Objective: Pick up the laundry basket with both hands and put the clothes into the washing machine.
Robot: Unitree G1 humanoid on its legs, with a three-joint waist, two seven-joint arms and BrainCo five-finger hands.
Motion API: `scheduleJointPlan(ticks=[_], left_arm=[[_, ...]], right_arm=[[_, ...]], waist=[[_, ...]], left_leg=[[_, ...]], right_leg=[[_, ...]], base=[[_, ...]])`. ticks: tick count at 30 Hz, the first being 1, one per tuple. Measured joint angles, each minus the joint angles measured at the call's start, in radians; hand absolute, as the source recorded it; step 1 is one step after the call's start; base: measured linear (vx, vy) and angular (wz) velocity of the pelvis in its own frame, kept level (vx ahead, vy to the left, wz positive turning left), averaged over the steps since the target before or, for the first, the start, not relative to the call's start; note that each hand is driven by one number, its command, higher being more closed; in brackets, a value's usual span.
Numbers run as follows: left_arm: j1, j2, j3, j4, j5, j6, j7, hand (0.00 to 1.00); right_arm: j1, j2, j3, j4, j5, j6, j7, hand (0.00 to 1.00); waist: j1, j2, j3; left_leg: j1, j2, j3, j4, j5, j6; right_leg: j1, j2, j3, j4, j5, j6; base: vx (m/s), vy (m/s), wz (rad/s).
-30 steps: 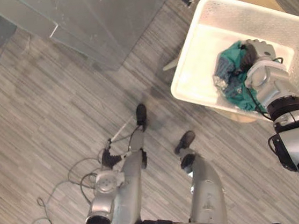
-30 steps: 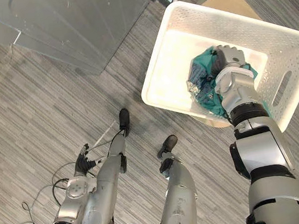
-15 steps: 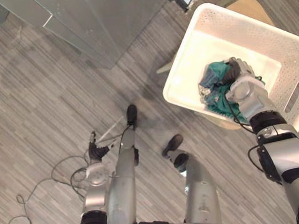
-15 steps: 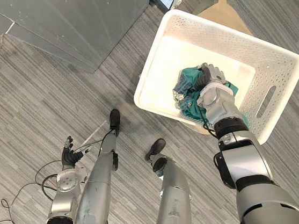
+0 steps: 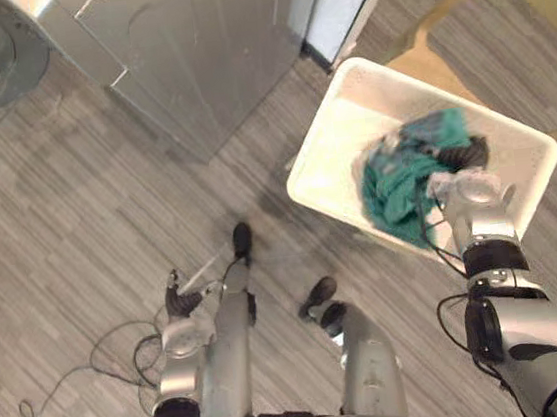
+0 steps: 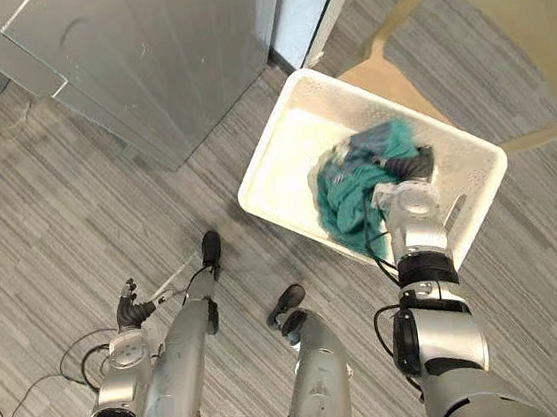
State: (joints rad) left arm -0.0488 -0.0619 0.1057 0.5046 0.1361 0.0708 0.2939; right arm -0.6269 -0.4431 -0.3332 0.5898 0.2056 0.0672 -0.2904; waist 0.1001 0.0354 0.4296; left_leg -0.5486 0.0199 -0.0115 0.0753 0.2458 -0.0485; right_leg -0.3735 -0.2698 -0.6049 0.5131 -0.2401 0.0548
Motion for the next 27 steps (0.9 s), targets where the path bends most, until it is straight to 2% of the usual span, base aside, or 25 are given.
scheduleJointPlan(ticks=[3, 6, 9, 10, 15, 18, 23, 27], left_arm=[[0.011, 0.016, -0.006, 0.029, 0.001, -0.001, 0.000, 0.00], [0.028, 0.036, -0.020, 0.052, 0.007, 0.001, 0.000, 0.00], [0.055, 0.047, -0.020, 0.109, 0.033, 0.024, -0.003, 0.00], [0.070, 0.052, -0.017, 0.121, 0.046, 0.026, -0.005, 0.00], [0.089, 0.056, 0.012, 0.227, 0.046, 0.028, -0.034, 0.00], [0.091, 0.067, 0.018, 0.266, 0.046, 0.029, -0.055, 0.00], [0.091, 0.088, 0.062, 0.339, 0.056, 0.037, -0.064, 0.00], [0.106, 0.108, 0.089, 0.398, 0.086, 0.053, -0.058, 0.00]], right_arm=[[0.038, 0.034, -0.075, -0.147, 0.070, -0.044, -0.047, 1.00], [0.070, 0.077, -0.112, -0.278, 0.107, -0.061, -0.071, 1.00], [0.157, 0.162, -0.117, -0.431, 0.124, -0.087, -0.093, 1.00], [0.199, 0.197, -0.116, -0.472, 0.127, -0.095, -0.092, 1.00], [0.280, 0.252, -0.079, -0.504, 0.175, -0.122, -0.081, 1.00], [0.293, 0.267, -0.072, -0.531, 0.216, -0.131, -0.058, 1.00], [0.302, 0.312, 0.006, -0.606, 0.332, -0.196, -0.025, 1.00], [0.310, 0.394, 0.129, -0.612, 0.547, -0.261, 0.031, 1.00]], waist=[[-0.004, -0.001, 0.000], [-0.016, -0.003, -0.001], [-0.022, -0.016, -0.013], [-0.023, -0.023, -0.044], [-0.043, -0.027, -0.138], [-0.050, -0.027, -0.164], [-0.051, -0.027, -0.213], [-0.052, -0.027, -0.270]], left_leg=[[0.071, -0.004, 0.013, -0.037, 0.007, 0.006], [0.108, -0.006, 0.022, -0.057, 0.008, 0.006], [0.161, -0.008, 0.039, -0.067, 0.009, 0.008], [0.181, -0.009, 0.043, -0.083, 0.010, 0.007], [0.264, -0.009, 0.041, -0.138, 0.018, 0.006], [0.308, -0.003, 0.040, -0.152, 0.016, 0.008], [0.367, 0.016, 0.059, -0.152, -0.005, 0.002], [0.402, 0.040, 0.108, -0.154, -0.021, -0.005]], right_leg=[[0.052, -0.008, 0.003, -0.003, -0.005, 0.009], [0.081, -0.011, 0.002, -0.010, -0.010, 0.012], [0.128, -0.012, 0.011, -0.023, -0.015, 0.020], [0.140, -0.011, 0.014, -0.033, -0.015, 0.021], [0.218, 0.015, 0.018, -0.105, -0.002, 0.038], [0.273, 0.039, 0.019, -0.164, 0.018, 0.043], [0.354, 0.086, 0.047, -0.275, 0.060, 0.045], [0.390, 0.126, 0.099, -0.369, 0.108, 0.039]], base=[[0.00, -0.021, -0.01], [0.01, -0.036, 0.03], [0.03, -0.053, -0.07], [0.04, -0.054, -0.06], [0.07, -0.084, -0.05], [0.04, -0.077, -0.08], [0.00, -0.064, -0.18], [-0.01, -0.051, -0.41]])
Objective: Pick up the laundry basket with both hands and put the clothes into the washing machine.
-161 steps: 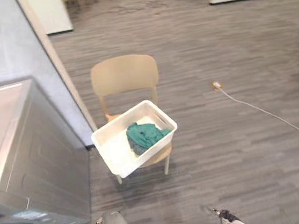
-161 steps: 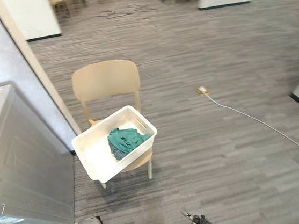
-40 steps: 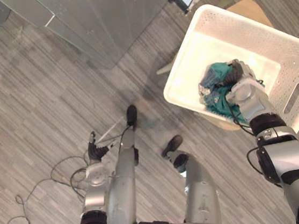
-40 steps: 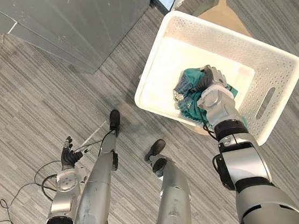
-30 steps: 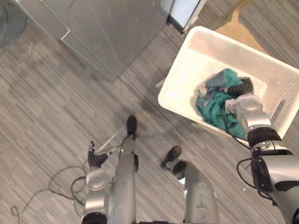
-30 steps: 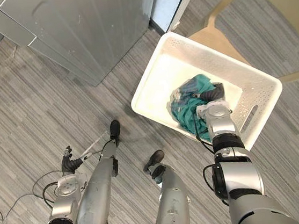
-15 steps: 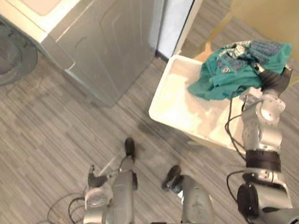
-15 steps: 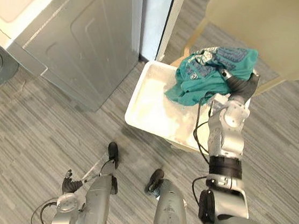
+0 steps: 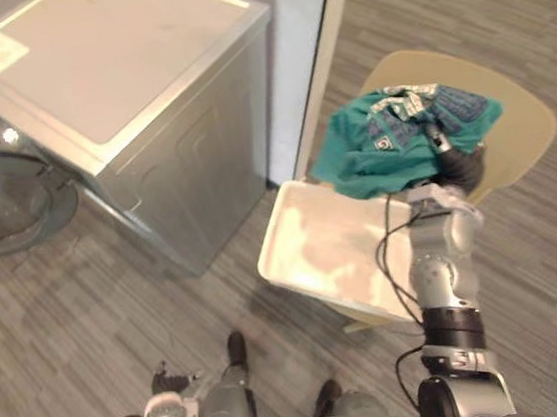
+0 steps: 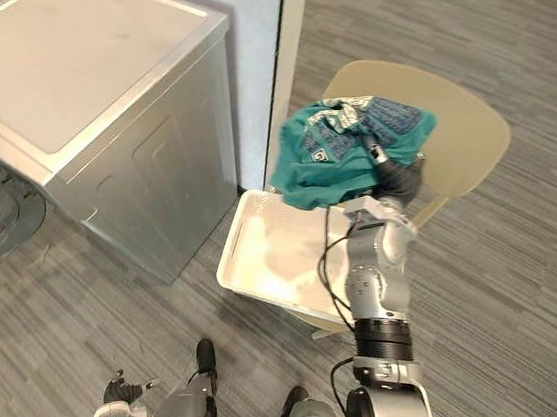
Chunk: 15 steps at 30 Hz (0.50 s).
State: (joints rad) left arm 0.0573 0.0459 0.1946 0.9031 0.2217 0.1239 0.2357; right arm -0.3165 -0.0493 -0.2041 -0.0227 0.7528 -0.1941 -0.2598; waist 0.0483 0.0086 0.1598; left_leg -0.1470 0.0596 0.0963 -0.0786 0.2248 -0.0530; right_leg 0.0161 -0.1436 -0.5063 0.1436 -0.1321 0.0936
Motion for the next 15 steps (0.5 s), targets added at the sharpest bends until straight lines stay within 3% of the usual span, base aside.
scheduleJointPlan(ticks=[3, 7, 15], left_arm=[[0.008, 0.011, 0.000, 0.035, 0.000, 0.015, 0.001, 0.00], [0.011, 0.013, -0.014, 0.060, 0.000, 0.023, 0.015, 0.00], [0.044, 0.006, -0.227, -0.098, 0.058, -0.003, 0.058, 0.00]], right_arm=[[0.001, 0.047, 0.076, 0.002, 0.146, -0.028, 0.026, 1.00], [0.001, 0.053, 0.154, 0.014, 0.237, -0.066, 0.035, 1.00], [0.035, 0.087, 0.208, 0.044, 0.357, -0.126, 0.039, 1.00]], waist=[[0.000, 0.001, -0.013], [0.002, 0.001, -0.042], [0.006, 0.014, -0.097]], left_leg=[[0.035, 0.013, 0.030, -0.001, -0.011, -0.009], [0.062, 0.023, 0.061, -0.002, -0.020, -0.014], [0.096, 0.026, 0.066, -0.004, -0.019, -0.014]], right_leg=[[0.036, 0.017, 0.030, -0.048, 0.025, -0.004], [0.057, 0.030, 0.062, -0.083, 0.045, -0.006], [0.093, 0.036, 0.070, -0.096, 0.056, -0.010]], base=[[-0.02, -0.032, -0.32], [-0.03, -0.011, -0.26], [-0.04, 0.001, -0.03]])
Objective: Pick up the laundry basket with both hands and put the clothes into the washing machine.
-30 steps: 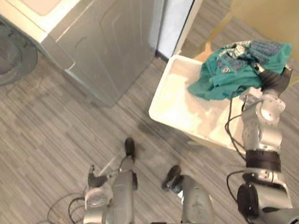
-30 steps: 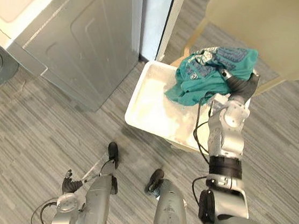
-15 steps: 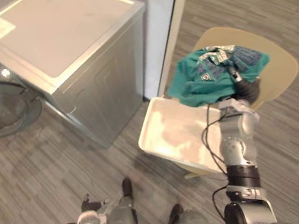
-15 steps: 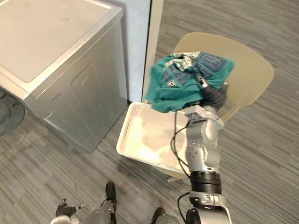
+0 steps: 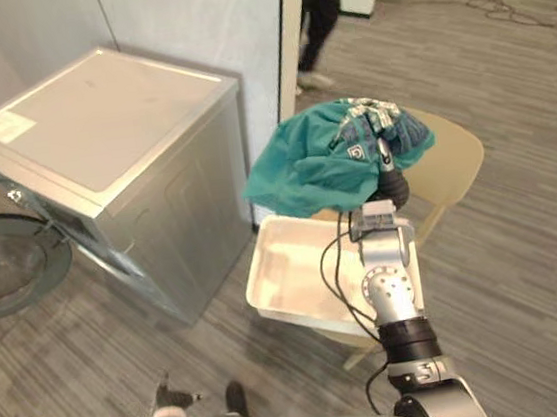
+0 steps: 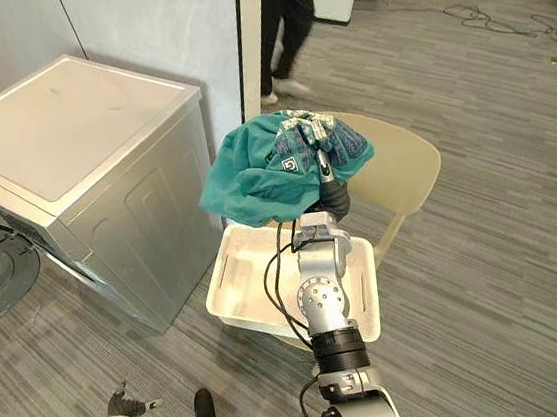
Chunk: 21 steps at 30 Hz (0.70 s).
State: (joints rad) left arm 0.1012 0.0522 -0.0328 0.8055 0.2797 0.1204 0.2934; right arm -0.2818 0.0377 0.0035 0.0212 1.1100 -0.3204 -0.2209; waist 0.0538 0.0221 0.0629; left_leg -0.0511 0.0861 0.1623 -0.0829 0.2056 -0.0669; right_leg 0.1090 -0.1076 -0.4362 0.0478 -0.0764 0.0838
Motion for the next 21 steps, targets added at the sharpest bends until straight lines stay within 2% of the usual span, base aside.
scheduleJointPlan(ticks=[2, 3, 5, 7, 9, 14, 21], left_arm=[[0.005, -0.014, -0.043, -0.058, 0.001, -0.004, 0.000, 0.00], [0.012, -0.020, -0.064, -0.142, 0.000, -0.003, -0.002, 0.00], [0.021, -0.029, -0.063, -0.222, 0.000, -0.003, -0.002, 0.00], [0.035, -0.036, -0.065, -0.446, 0.000, -0.010, -0.002, 0.00], [0.028, -0.036, -0.055, -0.576, -0.002, -0.022, 0.000, 0.00], [-0.051, -0.036, -0.048, -0.665, -0.019, -0.031, 0.021, 0.00], [-0.267, -0.022, -0.050, -0.673, -0.090, -0.035, 0.051, 0.00]], right_arm=[[0.005, 0.002, 0.020, 0.000, 0.007, -0.007, 0.000, 1.00], [0.007, 0.003, 0.039, 0.000, 0.022, -0.009, 0.000, 1.00], [0.012, 0.005, 0.048, -0.002, 0.024, -0.008, 0.001, 1.00], [0.056, 0.021, 0.076, -0.004, 0.024, 0.001, 0.004, 1.00], [0.087, 0.027, 0.103, -0.005, 0.024, 0.010, 0.004, 1.00], [0.128, 0.019, 0.186, -0.008, 0.023, 0.048, 0.039, 1.00], [0.162, 0.010, 0.296, -0.054, 0.023, 0.104, 0.069, 1.00]], waist=[[-0.004, 0.003, -0.003], [-0.006, 0.003, -0.003], [-0.007, 0.004, -0.003], [-0.009, 0.009, -0.018], [-0.018, 0.019, -0.027], [-0.031, 0.047, -0.046], [-0.062, 0.047, -0.046]], left_leg=[[0.001, 0.003, 0.001, -0.002, -0.002, -0.003], [0.002, 0.004, 0.002, -0.002, -0.007, -0.012], [0.002, 0.004, 0.002, -0.002, -0.006, -0.012], [0.002, 0.002, 0.004, -0.002, -0.003, -0.009], [0.002, -0.002, 0.005, -0.002, 0.002, -0.002], [0.004, -0.003, 0.029, 0.000, 0.002, -0.001], [0.014, 0.002, 0.068, -0.002, -0.004, -0.003]], right_leg=[[-0.001, 0.002, 0.006, 0.000, 0.003, -0.002], [-0.003, 0.004, 0.010, 0.000, 0.005, -0.004], [-0.003, 0.005, 0.010, -0.002, 0.006, -0.006], [-0.002, 0.004, 0.012, -0.005, 0.008, -0.008], [-0.002, 0.002, 0.013, -0.009, 0.016, 0.000], [-0.002, 0.005, 0.037, -0.038, 0.040, 0.000], [-0.005, 0.009, 0.075, -0.065, 0.060, -0.010]], base=[[-0.09, 0.012, -0.06], [-0.07, 0.012, -0.06], [-0.05, 0.005, -0.03], [-0.02, 0.001, -0.01], [0.00, 0.000, 0.00], [-0.01, 0.002, -0.13], [-0.03, 0.000, -0.18]])
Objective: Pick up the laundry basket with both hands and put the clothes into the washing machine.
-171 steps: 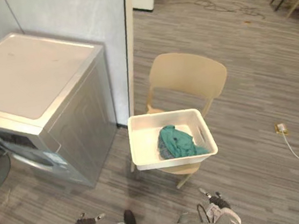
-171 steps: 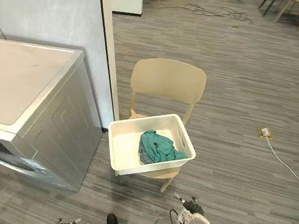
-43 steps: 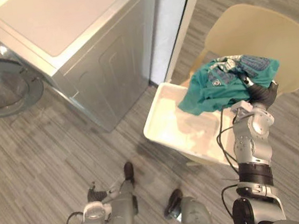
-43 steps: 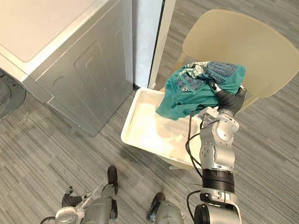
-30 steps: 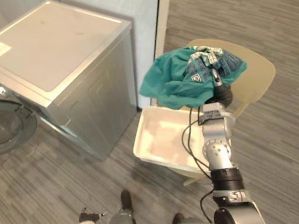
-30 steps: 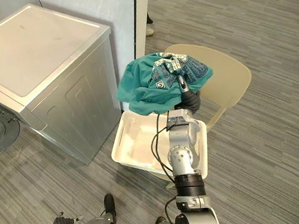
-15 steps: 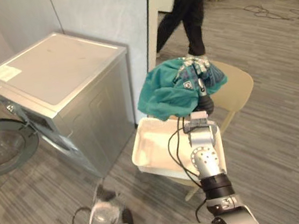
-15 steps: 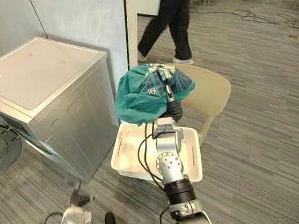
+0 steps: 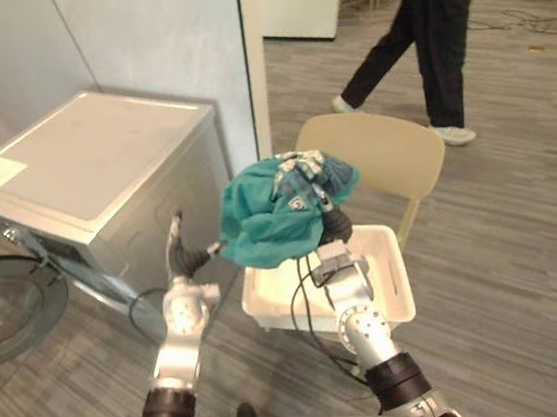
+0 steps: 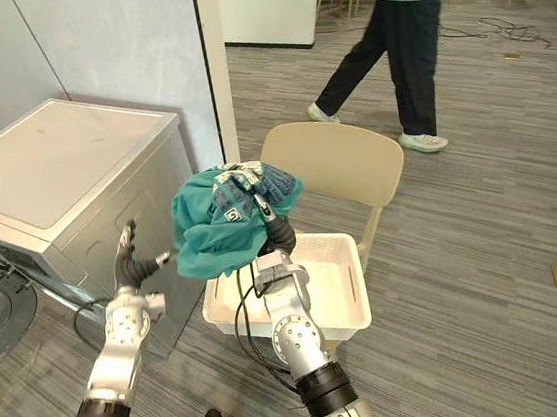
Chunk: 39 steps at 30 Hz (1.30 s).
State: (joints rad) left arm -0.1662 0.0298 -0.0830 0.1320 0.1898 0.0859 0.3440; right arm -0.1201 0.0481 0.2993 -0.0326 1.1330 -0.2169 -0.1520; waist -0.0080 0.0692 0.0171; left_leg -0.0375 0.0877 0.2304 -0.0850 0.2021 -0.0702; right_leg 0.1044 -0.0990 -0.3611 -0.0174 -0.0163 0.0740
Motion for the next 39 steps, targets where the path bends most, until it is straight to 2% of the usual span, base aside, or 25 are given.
scheduleJointPlan(ticks=[4, 8, 11, 13, 21, 23, 24, 29, 33, 35, 37, 39], left_arm=[[-0.137, 0.040, -0.043, 0.023, -0.090, -0.004, -0.003, 0.00], [-0.245, 0.061, -0.164, 0.143, -0.275, -0.023, -0.096, 0.00], [-0.294, 0.076, -0.208, 0.221, -0.337, -0.022, -0.140, 0.00], [-0.335, 0.094, -0.243, 0.265, -0.421, -0.023, -0.178, 0.00], [-0.438, 0.106, -0.372, 0.427, -0.579, -0.017, -0.227, 0.00], [-0.464, 0.103, -0.400, 0.467, -0.581, -0.015, -0.228, 0.00], [-0.477, 0.096, -0.409, 0.489, -0.582, -0.009, -0.229, 1.00], [-0.496, 0.067, -0.431, 0.530, -0.638, -0.005, -0.218, 1.00], [-0.497, 0.041, -0.429, 0.532, -0.745, -0.013, -0.194, 1.00], [-0.461, 0.042, -0.422, 0.497, -0.780, -0.033, -0.191, 1.00], [-0.381, 0.042, -0.431, 0.393, -0.849, -0.037, -0.197, 1.00], [-0.386, 0.032, -0.467, 0.389, -0.882, -0.047, -0.193, 1.00]], right_arm=[[0.000, -0.003, 0.016, 0.000, 0.000, 0.018, 0.000, 1.00], [0.000, -0.019, 0.069, 0.000, 0.001, 0.049, 0.009, 1.00], [0.000, -0.033, 0.099, 0.000, 0.004, 0.066, 0.013, 1.00], [0.000, -0.043, 0.099, 0.000, 0.021, 0.067, 0.017, 1.00], [0.004, -0.091, 0.100, -0.001, 0.043, 0.068, 0.015, 1.00], [0.004, -0.098, 0.100, -0.001, 0.048, 0.068, 0.010, 1.00], [0.004, -0.097, 0.100, -0.001, 0.051, 0.066, 0.009, 1.00], [0.001, -0.097, 0.099, -0.001, 0.058, 0.044, 0.009, 1.00], [-0.002, -0.097, 0.098, -0.019, 0.057, 0.030, 0.008, 1.00], [-0.002, -0.097, 0.097, -0.041, 0.056, 0.028, 0.007, 1.00], [0.004, -0.096, 0.099, -0.078, 0.049, 0.025, 0.005, 1.00], [-0.003, -0.095, 0.100, -0.103, 0.047, 0.010, 0.010, 1.00]], waist=[[-0.022, 0.000, 0.000], [-0.040, 0.003, -0.002], [-0.053, 0.003, -0.002], [-0.053, 0.003, -0.002], [-0.077, 0.003, -0.003], [-0.082, 0.003, -0.003], [-0.085, 0.003, -0.003], [-0.098, 0.003, -0.003], [-0.102, 0.003, -0.003], [-0.100, 0.004, -0.003], [-0.099, 0.005, -0.004], [-0.091, 0.006, -0.006]], left_leg=[[0.004, 0.000, 0.020, 0.000, -0.002, 0.001], [0.003, 0.004, 0.021, 0.000, -0.008, -0.006], [0.002, 0.006, 0.026, -0.001, -0.009, -0.007], [-0.001, 0.008, 0.030, 0.000, -0.010, -0.008], [-0.005, 0.009, 0.016, 0.005, -0.009, -0.007], [-0.005, 0.009, 0.016, 0.004, -0.009, -0.007], [-0.005, 0.009, 0.016, 0.000, -0.009, -0.007], [-0.010, 0.009, 0.016, 0.000, -0.009, -0.007], [-0.012, 0.008, 0.018, 0.000, -0.009, -0.007], [-0.013, 0.009, 0.018, 0.000, -0.009, -0.006], [-0.012, 0.007, 0.017, 0.000, -0.008, -0.006], [-0.012, 0.008, 0.013, 0.000, -0.009, -0.006]], right_leg=[[-0.005, -0.001, 0.020, -0.008, 0.010, 0.000], [-0.006, -0.001, 0.024, -0.011, 0.010, 0.000], [-0.011, -0.001, 0.030, -0.013, 0.010, 0.000], [-0.025, 0.000, 0.050, -0.013, 0.020, 0.006], [-0.035, 0.001, 0.072, -0.022, 0.034, 0.004], [-0.035, 0.001, 0.072, -0.023, 0.035, 0.004], [-0.035, 0.001, 0.073, -0.023, 0.035, 0.004], [-0.037, 0.001, 0.073, -0.032, 0.041, 0.005], [-0.038, 0.001, 0.075, -0.038, 0.047, 0.006], [-0.037, 0.001, 0.075, -0.037, 0.047, 0.006], [-0.038, 0.003, 0.074, -0.037, 0.049, 0.007], [-0.035, 0.001, 0.071, -0.036, 0.049, 0.007]], base=[[-0.02, 0.007, -0.15], [0.00, -0.004, -0.01], [0.01, -0.016, -0.08], [0.02, -0.020, -0.22], [0.02, -0.021, -0.10], [0.00, 0.000, 0.00], [-0.03, -0.006, 0.00], [-0.04, -0.001, 0.00], [-0.01, 0.001, 0.00], [0.00, 0.000, 0.00], [0.00, -0.006, 0.03], [-0.01, -0.003, 0.05]])
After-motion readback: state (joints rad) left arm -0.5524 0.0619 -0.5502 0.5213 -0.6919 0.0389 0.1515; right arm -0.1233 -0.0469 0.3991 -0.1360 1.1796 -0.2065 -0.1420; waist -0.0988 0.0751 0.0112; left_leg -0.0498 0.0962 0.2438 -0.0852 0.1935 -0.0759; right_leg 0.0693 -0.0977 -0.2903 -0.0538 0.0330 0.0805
